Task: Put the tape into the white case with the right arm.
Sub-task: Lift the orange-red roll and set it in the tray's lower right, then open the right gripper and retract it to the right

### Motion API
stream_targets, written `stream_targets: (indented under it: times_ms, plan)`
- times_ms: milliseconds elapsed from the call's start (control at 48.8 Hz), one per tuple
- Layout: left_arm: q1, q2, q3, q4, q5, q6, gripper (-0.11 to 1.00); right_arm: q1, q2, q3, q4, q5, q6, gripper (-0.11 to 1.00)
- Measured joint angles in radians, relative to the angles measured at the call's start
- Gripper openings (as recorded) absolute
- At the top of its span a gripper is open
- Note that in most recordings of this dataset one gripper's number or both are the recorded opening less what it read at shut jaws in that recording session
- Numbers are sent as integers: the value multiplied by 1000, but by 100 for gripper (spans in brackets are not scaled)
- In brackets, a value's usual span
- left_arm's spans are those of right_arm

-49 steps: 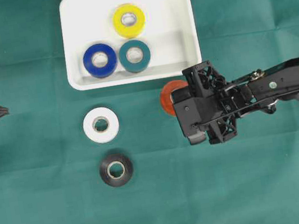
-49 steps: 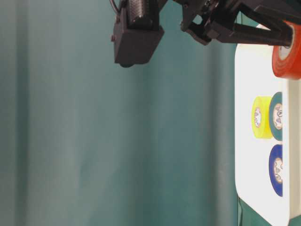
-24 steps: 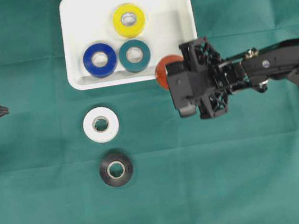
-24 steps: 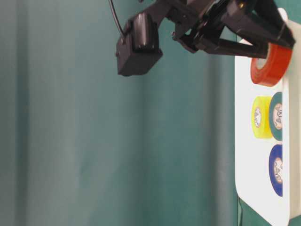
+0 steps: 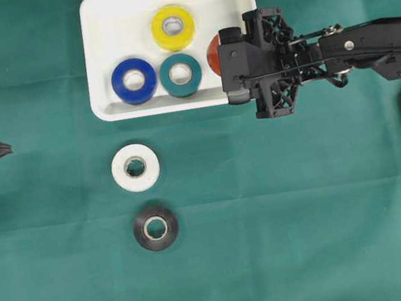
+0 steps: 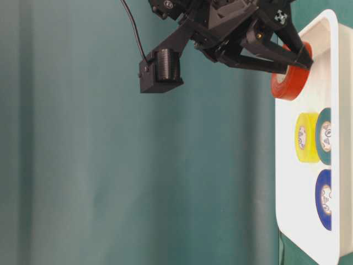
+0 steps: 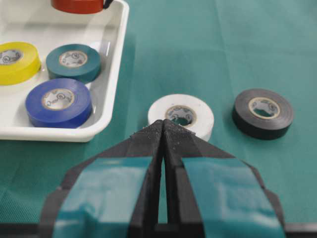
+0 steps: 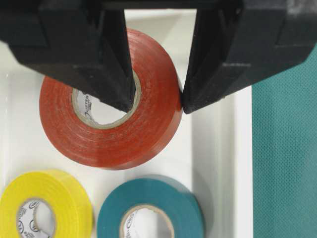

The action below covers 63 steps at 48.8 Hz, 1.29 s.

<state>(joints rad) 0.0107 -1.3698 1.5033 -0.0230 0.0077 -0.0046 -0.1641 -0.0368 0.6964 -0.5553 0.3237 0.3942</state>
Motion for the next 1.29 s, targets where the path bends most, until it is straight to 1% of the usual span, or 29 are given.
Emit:
stream_targets:
  times_ms: [308,328,349,410,472,574,615,697,1005,1128,1292]
  plan:
    - [2,0,0,2,0,0,0,-3,8,2,0,-14,2,3]
    - [2,0,0,0,0,0,0,-3,9,2,-2,-14,2,4]
    - [2,0,2,0,0,0,0,-3,11,2,0,-14,2,7]
    - [2,0,2,2,0,0,0,-3,14,0,-2,-15,0,19]
    - [2,0,2,2,-2,0,0,-3,14,2,-2,-15,0,36]
    - [2,0,2,0,0,0,0,-3,14,2,0,-15,0,67]
    - [2,0,2,2,0,0,0,-3,14,0,-2,-15,0,76]
    - [2,0,2,0,0,0,0,-3,14,2,-2,-15,0,73]
    - [2,0,2,2,0,0,0,-3,12,25,-2,-15,0,73]
    - [0,0,2,0,0,0,0,-3,-14,63,-2,-15,0,73]
    - [2,0,2,0,0,0,0,-3,-101,138,-2,-25,0,73]
